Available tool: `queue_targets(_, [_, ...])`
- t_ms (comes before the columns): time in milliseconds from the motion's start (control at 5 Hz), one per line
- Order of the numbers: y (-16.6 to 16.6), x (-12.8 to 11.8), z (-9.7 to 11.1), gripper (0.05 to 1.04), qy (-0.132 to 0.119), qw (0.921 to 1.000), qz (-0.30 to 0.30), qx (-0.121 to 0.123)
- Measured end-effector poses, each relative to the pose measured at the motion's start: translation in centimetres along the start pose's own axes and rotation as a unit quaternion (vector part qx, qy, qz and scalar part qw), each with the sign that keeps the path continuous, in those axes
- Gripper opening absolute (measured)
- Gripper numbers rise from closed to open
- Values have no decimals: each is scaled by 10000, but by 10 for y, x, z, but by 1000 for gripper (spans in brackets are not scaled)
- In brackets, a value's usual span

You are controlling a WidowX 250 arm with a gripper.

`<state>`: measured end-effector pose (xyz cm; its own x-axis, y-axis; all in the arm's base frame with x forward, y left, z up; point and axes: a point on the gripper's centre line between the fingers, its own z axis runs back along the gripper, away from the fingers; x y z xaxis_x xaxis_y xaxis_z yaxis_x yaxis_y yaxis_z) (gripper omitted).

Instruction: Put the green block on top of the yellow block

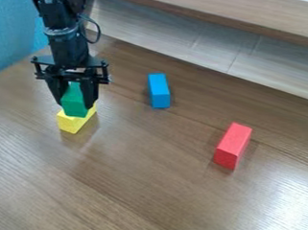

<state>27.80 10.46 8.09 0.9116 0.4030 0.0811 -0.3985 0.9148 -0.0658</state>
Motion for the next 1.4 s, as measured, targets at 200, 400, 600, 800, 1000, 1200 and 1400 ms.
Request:
queue_targets(200, [8,3,-4,587,32,10000,86,36])
queue_targets(400, [14,7,-8,587,65,9998,191,63])
queue_targets(600, [19,9,-9,587,61,9997,217,74])
queue_targets(800, [20,8,-12,655,129,9996,236,74])
queue_targets(1000, [18,7,-16,950,174,9997,166,33])
queue_targets(1200, [18,8,-16,1007,158,9997,177,28])
queue_targets(1400, [15,6,-15,1001,205,9996,206,-8])
